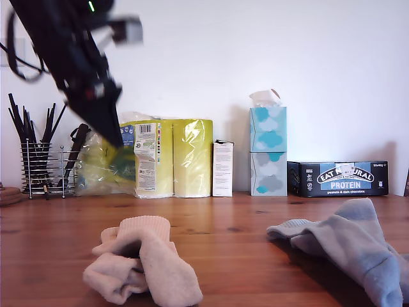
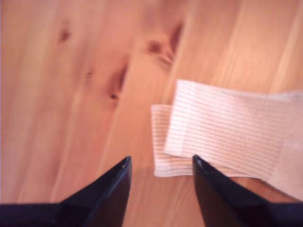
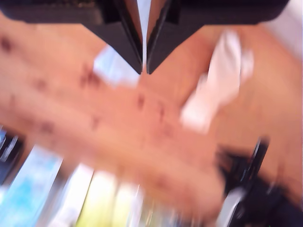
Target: Pair up the socks based on colour and pattern, by placing each sock on top of its pair
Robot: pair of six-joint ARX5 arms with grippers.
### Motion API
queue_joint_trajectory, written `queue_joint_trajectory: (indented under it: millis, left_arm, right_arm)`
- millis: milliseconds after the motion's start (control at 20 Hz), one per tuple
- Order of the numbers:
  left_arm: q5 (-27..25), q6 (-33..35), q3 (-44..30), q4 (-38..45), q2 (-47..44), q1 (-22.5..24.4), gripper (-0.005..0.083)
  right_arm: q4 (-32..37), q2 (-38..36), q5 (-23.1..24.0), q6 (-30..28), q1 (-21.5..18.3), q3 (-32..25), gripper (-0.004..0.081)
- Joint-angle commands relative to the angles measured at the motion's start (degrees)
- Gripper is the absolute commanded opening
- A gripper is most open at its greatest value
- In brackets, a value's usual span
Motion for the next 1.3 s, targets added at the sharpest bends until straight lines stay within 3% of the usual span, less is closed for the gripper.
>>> queue_joint_trajectory:
  millis: [0,150,250,400,500,650,750,1000,1250]
  left_arm:
    - [3.5,-5.9,-0.5,1.9,-1.1,0.7,-0.0024]
    - [7.7,-12.1,-1.0,9.2,-5.2,3.4,-0.0024]
    - [8.3,-14.7,-1.6,14.4,-7.6,5.1,-0.0024]
    - [8.5,-15.6,-1.8,16.9,-9.8,8.4,-0.0024]
    - [10.0,-15.6,-3.1,17.9,-11.5,10.9,-0.0024]
    - [11.0,-16.6,-9.1,23.3,-16.2,15.1,-0.0024]
    - [12.3,-18.1,-15.3,26.6,-20.8,17.9,-0.0024]
    - [12.3,-22.3,-31.0,33.7,-35.5,22.5,-0.0024]
    - [8.9,-26.9,-41.1,30.4,-52.4,22.4,-0.0024]
  right_arm:
    - [10.8,1.1,1.3,0.7,0.1,-3.3,-0.0013]
    - [31.5,2.7,5.6,1.7,-1.0,-10.7,-0.0013]
    - [41.6,4.6,6.5,1.6,-4.1,-15.9,-0.0013]
    - [50.5,7.2,4.7,1.5,-12.6,-22.0,-0.0013]
    - [54.0,7.5,-1.5,0.6,-20.0,-25.4,-0.0013]
    - [54.3,6.1,-10.7,0.0,-30.9,-28.4,-0.0013]
    - [53.8,3.1,-16.2,0.0,-35.2,-30.3,-0.0013]
    - [49.3,-6.7,-17.2,0.1,-36.5,-36.3,-0.0013]
    - [39.6,-20.6,-17.1,2.2,-36.5,-40.8,-0.0013]
